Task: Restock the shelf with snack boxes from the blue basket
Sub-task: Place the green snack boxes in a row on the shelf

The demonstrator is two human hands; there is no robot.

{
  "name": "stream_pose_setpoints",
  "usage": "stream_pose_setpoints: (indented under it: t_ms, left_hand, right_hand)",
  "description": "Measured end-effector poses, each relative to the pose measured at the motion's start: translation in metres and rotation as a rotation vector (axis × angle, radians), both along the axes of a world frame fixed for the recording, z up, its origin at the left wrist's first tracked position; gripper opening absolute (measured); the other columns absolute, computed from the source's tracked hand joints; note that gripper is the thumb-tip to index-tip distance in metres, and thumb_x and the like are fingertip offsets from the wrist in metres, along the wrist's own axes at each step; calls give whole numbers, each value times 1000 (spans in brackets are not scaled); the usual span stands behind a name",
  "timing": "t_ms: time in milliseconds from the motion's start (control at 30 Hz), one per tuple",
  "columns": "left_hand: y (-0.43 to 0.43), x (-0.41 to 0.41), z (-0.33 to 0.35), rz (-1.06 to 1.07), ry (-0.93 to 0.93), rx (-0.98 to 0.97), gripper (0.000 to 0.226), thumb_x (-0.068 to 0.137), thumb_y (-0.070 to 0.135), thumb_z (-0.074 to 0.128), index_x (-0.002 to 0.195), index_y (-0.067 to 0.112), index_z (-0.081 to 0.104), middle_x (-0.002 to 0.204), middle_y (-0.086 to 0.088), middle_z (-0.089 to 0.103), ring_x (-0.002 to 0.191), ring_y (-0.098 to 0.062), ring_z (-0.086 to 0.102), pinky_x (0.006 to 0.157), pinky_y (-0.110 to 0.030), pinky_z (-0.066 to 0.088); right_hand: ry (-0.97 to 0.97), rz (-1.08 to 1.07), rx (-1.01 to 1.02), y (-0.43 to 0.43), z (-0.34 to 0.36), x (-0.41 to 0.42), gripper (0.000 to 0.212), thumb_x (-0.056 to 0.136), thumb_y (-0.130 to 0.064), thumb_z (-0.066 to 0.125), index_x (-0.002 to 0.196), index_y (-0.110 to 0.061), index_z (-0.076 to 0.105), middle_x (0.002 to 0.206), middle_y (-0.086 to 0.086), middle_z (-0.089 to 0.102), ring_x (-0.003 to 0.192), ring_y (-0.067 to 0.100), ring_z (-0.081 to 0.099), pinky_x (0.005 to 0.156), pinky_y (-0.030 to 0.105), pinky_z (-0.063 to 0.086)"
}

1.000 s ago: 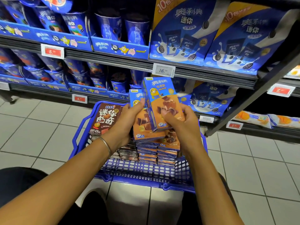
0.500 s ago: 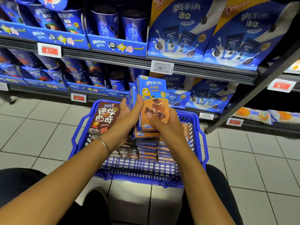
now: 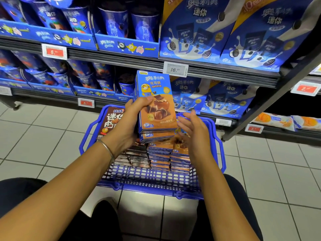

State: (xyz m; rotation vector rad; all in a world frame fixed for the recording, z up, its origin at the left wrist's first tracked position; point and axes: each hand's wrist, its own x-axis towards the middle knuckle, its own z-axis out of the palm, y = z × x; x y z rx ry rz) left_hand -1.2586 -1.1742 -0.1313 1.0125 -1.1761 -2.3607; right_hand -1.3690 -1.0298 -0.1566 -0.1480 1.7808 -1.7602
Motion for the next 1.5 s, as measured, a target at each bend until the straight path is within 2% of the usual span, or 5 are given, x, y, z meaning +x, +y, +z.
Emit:
stream_pose_setpoints:
  t_ms: [200,367,967,1100,1500]
  left_hand:
    - [-1,2,-1,10,-18,-9,95,75,44,77,158,15,38,139,-17,68,128,-43,65,110,-67,47]
    - [2,0,-3,4,-40,-18,104,74,44,79,162,17,30,136,-16,69,124,-41,67,111,-66,47]
    - [3,0,-7,10,-47,-39,103,81,42,81,164,14,26,135,-18,70,121,-41,69,108,-66,50]
    - [4,0,-5,12,-48,-50,112,76,43,82,165,12,21,133,-17,71,117,-39,72,106,-62,53]
    - [-18,-2,-11,-140,-58,114,74,94,60,67,154,20,52,134,-16,71,121,-41,70,108,-62,52]
  right_hand:
    - [220,-85,532,17,-85,-24,22,84,-38,75,96,-27,60,106,5,67,107,32,64,89,46,54]
    - [327,90,747,13,-118,-20,69,79,-54,77,127,-10,54,132,16,50,124,38,47,95,44,46]
    - [-86,-102,-306,22,31,-21,42,89,-18,73,124,-2,59,107,15,74,82,23,74,65,34,59]
    - [-95,68,-283,9,48,-4,46,90,-18,71,130,0,57,123,24,68,98,32,68,92,51,53]
    - [-60,261,-53,-39,49,-2,18,88,-39,73,102,-28,75,98,1,79,84,20,77,68,42,62]
